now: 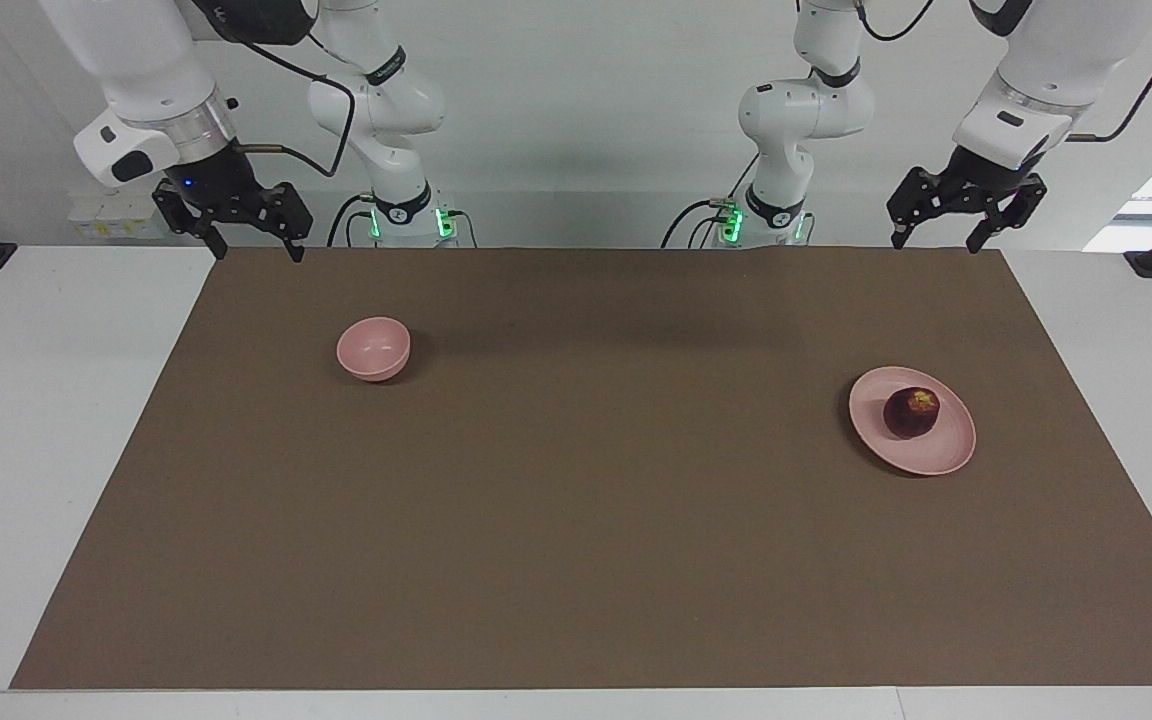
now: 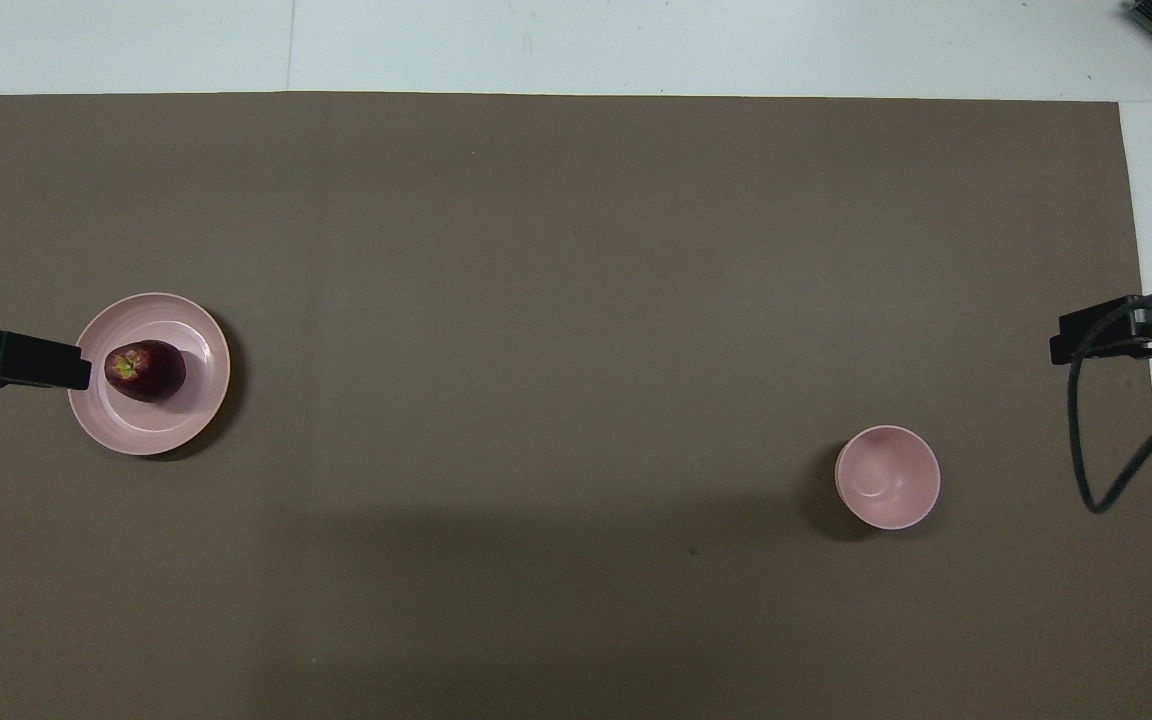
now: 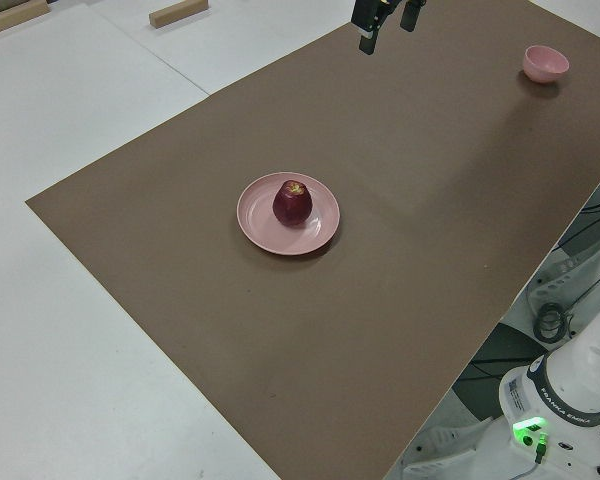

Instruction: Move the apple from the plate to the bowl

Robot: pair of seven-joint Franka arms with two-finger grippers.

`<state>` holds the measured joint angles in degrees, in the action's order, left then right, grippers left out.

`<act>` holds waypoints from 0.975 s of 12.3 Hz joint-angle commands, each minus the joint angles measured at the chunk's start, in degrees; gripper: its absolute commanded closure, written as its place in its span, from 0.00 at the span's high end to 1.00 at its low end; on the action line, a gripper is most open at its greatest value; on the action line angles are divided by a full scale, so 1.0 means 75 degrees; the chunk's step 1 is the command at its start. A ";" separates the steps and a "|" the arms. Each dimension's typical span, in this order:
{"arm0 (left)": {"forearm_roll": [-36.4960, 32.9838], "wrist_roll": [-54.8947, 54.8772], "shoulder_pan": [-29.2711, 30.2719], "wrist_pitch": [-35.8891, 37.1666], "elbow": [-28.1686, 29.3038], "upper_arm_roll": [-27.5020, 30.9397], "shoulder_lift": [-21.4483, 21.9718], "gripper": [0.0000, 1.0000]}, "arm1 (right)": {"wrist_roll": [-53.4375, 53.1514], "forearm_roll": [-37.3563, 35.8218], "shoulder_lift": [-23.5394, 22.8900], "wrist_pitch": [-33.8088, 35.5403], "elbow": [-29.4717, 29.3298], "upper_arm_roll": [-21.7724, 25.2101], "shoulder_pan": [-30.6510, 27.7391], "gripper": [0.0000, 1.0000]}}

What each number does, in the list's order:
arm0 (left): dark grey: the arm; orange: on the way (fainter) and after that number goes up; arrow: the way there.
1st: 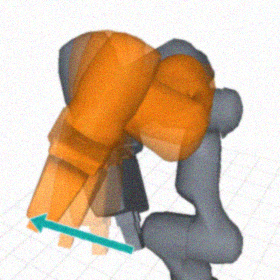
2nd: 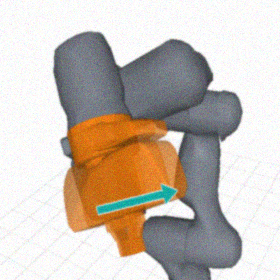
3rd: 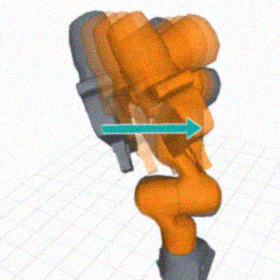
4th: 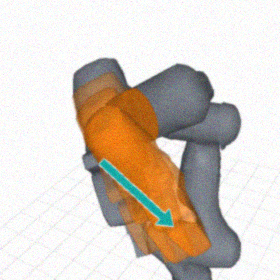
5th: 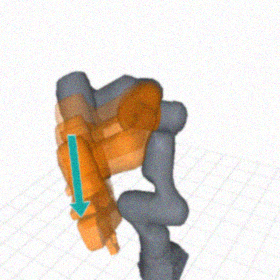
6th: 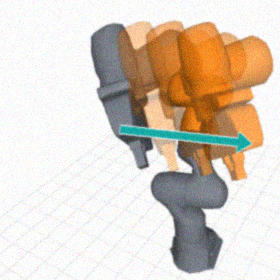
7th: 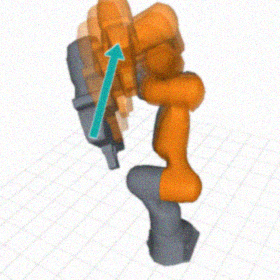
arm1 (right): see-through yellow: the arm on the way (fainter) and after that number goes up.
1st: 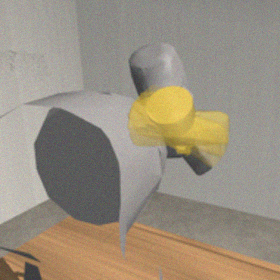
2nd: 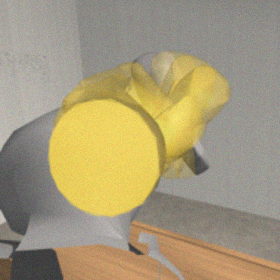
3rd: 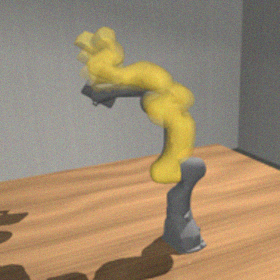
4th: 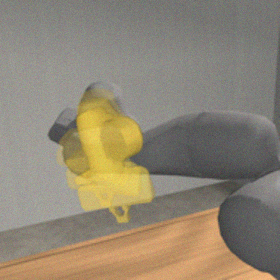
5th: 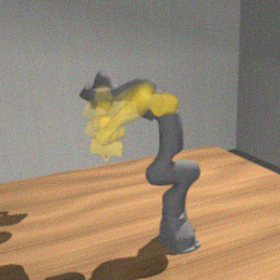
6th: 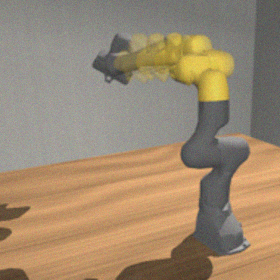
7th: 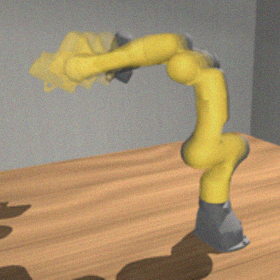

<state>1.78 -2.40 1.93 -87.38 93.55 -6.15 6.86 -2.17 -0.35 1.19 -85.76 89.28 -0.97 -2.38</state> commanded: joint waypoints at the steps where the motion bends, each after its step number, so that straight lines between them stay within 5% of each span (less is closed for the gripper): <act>1: -0.0062 0.0051 -0.0023 0.0306 -0.0016 0.0035 0.0105 1.00 | 0.0079 0.0153 0.0064 0.0125 0.0002 -0.0035 -0.0057 1.00; 12: -0.0144 -0.0090 0.0083 0.0144 0.0241 0.0059 0.0152 1.00 | 0.0091 0.0153 0.0064 0.0055 0.0003 -0.0035 -0.0057 1.00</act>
<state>1.52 -2.42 2.06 -85.33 93.70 -5.81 7.21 -2.18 -0.35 1.19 -85.73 89.28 -0.97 -2.38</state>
